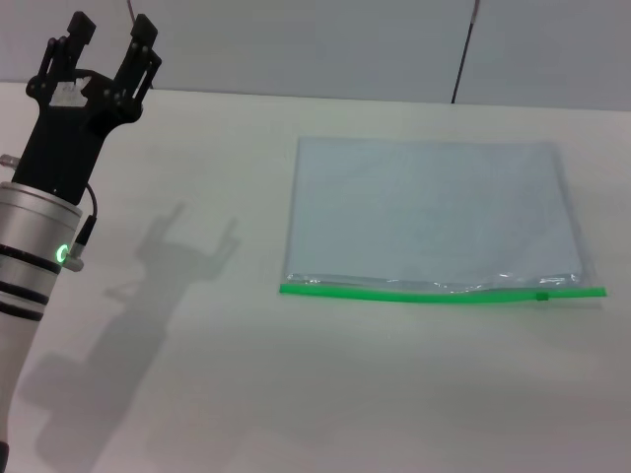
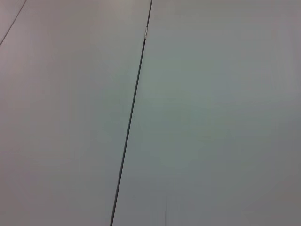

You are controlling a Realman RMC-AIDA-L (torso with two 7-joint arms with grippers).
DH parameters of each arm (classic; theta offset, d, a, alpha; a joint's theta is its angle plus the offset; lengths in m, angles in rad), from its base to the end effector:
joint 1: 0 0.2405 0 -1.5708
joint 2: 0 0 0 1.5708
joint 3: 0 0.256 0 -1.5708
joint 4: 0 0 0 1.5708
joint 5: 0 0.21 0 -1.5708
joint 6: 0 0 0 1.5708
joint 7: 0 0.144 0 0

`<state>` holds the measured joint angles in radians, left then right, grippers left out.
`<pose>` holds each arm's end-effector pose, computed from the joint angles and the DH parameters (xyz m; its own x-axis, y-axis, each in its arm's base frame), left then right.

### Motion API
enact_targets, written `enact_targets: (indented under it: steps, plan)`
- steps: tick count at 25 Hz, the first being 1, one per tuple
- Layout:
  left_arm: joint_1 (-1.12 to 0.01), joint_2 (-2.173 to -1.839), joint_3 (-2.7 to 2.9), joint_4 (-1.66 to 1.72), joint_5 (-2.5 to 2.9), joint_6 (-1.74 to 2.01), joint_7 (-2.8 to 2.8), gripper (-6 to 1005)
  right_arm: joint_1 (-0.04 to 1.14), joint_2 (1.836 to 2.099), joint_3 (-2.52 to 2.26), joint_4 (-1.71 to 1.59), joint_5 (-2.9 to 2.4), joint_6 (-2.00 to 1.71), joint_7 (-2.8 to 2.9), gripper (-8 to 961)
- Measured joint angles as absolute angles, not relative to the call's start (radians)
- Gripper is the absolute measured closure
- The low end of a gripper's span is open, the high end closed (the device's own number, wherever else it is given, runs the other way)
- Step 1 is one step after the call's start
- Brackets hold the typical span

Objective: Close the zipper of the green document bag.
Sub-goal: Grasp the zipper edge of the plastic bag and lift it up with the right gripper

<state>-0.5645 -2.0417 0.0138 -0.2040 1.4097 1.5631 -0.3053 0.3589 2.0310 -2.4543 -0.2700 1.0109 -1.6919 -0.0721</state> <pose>-0.2676 0.3373 0.0087 0.4533 -0.3276 0.8289 0.7725 -0.3195 -0.5488 0.2848 0.2912 0.0360 0.6535 0.5419 -0.5285 -0.5844 -0.0826 -0.8072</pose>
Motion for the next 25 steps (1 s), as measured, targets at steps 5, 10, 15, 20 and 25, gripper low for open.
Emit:
enact_targets:
  steps: [5,10,15,20,25]
  plan:
    - [-0.564,-2.042,0.014,-0.204,1.41,1.563,-0.305,232,0.359,2.031,-2.454,-0.271,1.011,-1.693,-0.072,77]
    - [-0.564,-2.042,0.014,-0.206,1.41,1.563,-0.305,232,0.357,2.031,-2.454,-0.272,1.011,-1.696,-0.072,77]
    - [-0.564,-2.042,0.014,-0.206,1.41,1.563,-0.305,232,0.357,2.031,-2.454,-0.272,1.011,-1.697,-0.072,77]
    - [-0.564,-2.042,0.014,-0.206,1.41,1.563,-0.305,232,0.357,2.031,-2.454,-0.272,1.011,-1.696,-0.072,77]
    - [-0.564,-2.042,0.014,-0.205,1.41,1.564,-0.305,232,0.358,2.031,-2.455,-0.271,1.011,-1.694,-0.072,77]
